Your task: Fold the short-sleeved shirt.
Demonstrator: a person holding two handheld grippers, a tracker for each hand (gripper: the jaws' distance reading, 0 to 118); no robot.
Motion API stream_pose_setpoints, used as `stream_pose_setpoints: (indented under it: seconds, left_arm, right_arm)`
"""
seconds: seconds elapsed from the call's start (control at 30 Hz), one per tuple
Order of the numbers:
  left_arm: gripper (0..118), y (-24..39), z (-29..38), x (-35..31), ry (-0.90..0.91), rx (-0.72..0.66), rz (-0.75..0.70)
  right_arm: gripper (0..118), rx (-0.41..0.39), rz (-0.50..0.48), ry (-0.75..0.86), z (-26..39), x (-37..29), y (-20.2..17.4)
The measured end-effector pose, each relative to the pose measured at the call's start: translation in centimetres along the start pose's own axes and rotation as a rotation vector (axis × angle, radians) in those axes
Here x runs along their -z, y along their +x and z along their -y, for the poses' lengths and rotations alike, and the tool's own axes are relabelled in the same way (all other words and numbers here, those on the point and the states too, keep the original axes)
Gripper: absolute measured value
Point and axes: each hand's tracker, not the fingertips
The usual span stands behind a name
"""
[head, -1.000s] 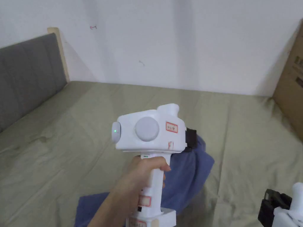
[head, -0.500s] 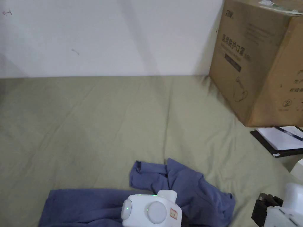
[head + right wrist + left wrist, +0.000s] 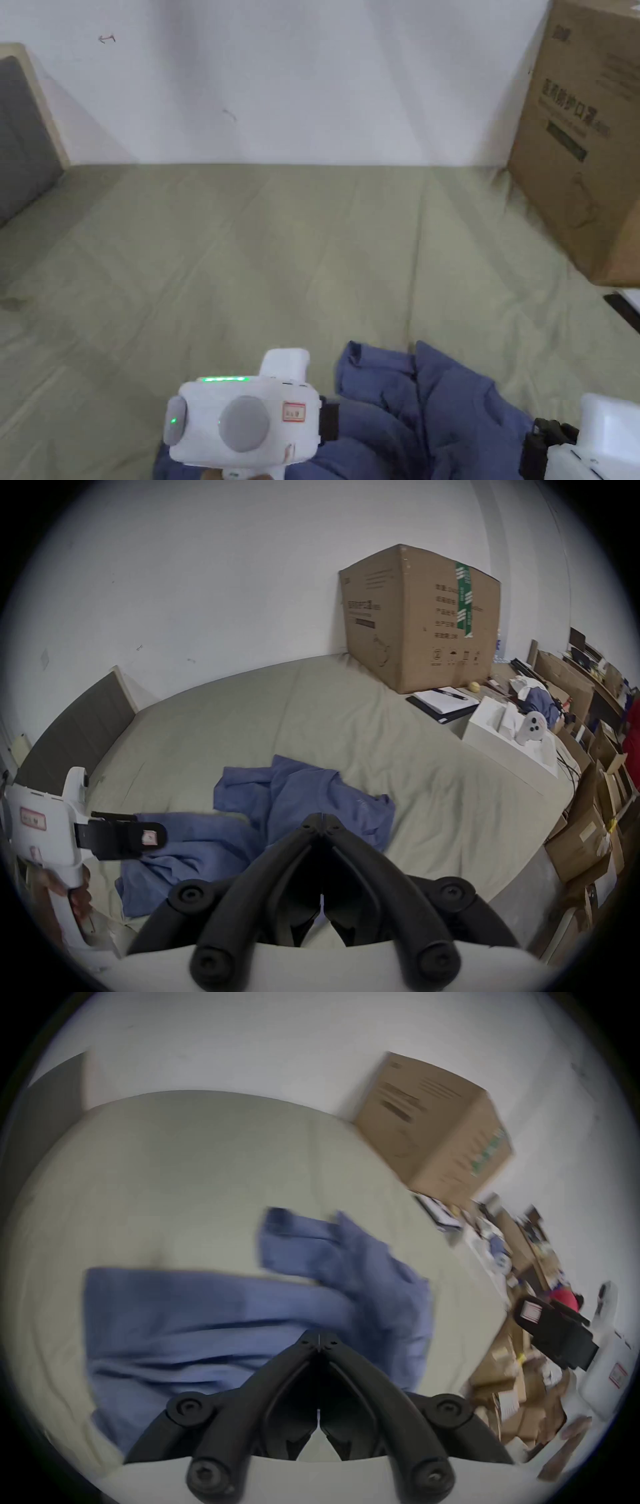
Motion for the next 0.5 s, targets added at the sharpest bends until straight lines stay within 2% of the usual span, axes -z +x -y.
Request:
stream_pose_setpoints:
  seconds: [0.2, 0.33, 0.37, 0.4, 0.43, 0.47, 0.5]
  left_arm:
    - [0, -10.0, 1.3, -2.3, -0.005, -0.12, -0.171]
    - [0, -14.4, -1.4, -2.6, 0.018, -0.192, -0.288]
    - [6, -15.1, -2.6, -2.1, 0.019, -0.185, -0.3]
    - [23, -15.6, -3.9, -1.9, 0.011, -0.173, -0.293]
    - [51, -16.0, -4.9, -1.2, 0.003, -0.162, -0.294]
    - [87, -16.4, -6.2, -0.3, -0.014, -0.153, -0.292]
    - [99, -16.7, -7.2, 0.6, -0.015, -0.161, -0.291]
  right_arm:
    - [0, -0.068, -0.051, -0.03, 0.8, 1.2, -3.4]
    - [0, -0.093, -0.078, -0.053, 1.0, 2.5, -4.9]
    - [0, -0.099, -0.081, -0.06, 1.0, 2.8, -5.3]
    - [0, -0.106, -0.086, -0.066, 1.1, 3.1, -5.5]
    - [0, -0.11, -0.088, -0.071, 1.3, 3.3, -5.7]
    - [0, -0.115, -0.088, -0.079, 1.5, 3.6, -5.8]
    - [0, -0.119, -0.087, -0.09, 1.7, 3.9, -5.9]
